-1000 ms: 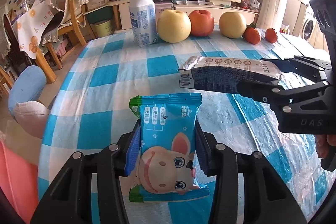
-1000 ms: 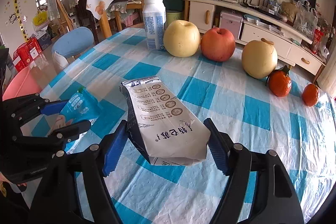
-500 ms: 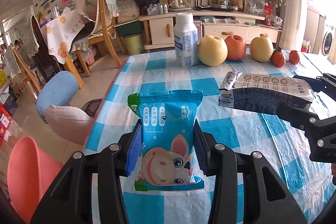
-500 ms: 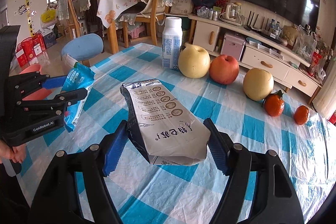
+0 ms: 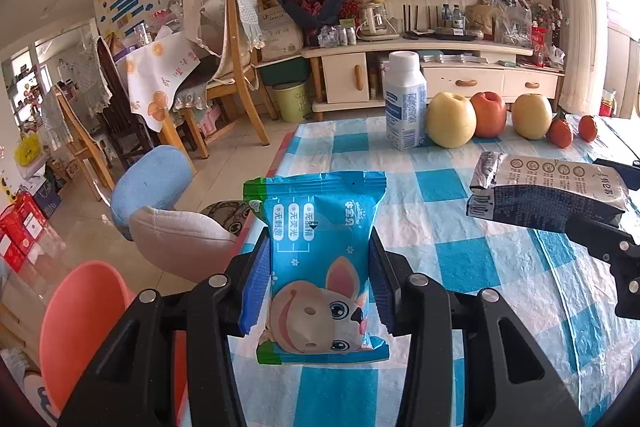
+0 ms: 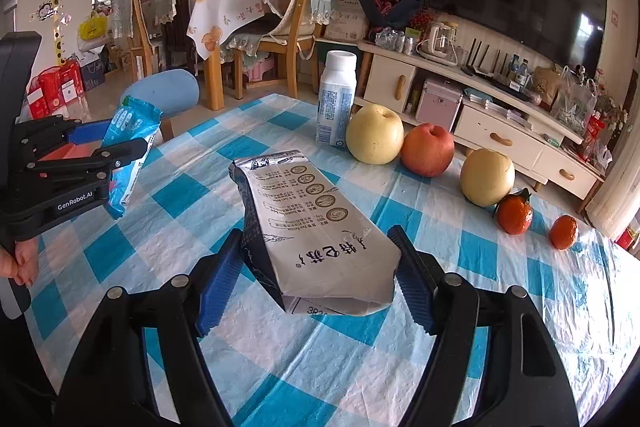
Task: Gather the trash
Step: 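Lift both held packs off the table, then carry both packs over the pink bucket and open both tools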
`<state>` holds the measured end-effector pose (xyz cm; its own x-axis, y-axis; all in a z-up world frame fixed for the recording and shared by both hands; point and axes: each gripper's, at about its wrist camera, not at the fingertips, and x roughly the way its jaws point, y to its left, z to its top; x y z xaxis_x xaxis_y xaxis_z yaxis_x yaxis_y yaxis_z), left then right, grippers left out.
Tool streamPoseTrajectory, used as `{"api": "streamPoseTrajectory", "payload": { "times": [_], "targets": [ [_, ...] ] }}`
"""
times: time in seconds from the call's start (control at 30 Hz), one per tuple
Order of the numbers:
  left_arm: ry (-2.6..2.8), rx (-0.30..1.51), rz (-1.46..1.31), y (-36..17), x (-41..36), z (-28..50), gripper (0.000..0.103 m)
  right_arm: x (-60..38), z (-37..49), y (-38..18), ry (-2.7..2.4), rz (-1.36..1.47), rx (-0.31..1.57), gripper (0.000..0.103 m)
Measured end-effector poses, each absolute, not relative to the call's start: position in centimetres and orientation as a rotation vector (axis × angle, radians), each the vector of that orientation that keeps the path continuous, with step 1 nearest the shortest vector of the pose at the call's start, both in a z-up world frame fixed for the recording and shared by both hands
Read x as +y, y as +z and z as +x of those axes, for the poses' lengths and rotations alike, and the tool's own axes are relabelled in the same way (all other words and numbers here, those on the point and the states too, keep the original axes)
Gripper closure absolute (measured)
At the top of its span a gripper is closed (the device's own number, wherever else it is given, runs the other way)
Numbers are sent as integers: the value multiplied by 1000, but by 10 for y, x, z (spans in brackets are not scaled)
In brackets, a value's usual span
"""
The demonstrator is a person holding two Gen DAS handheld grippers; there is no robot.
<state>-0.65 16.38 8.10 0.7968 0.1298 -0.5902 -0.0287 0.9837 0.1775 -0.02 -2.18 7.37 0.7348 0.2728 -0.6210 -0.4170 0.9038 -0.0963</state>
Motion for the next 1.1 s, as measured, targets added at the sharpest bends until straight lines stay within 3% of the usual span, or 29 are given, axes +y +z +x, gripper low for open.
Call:
{"api": "streamPoseTrajectory", "payload": {
  "times": [1.1],
  "targets": [
    [279,570,29,110,246,-35,56,79,-47,92,475,-341,557,30]
  ]
}}
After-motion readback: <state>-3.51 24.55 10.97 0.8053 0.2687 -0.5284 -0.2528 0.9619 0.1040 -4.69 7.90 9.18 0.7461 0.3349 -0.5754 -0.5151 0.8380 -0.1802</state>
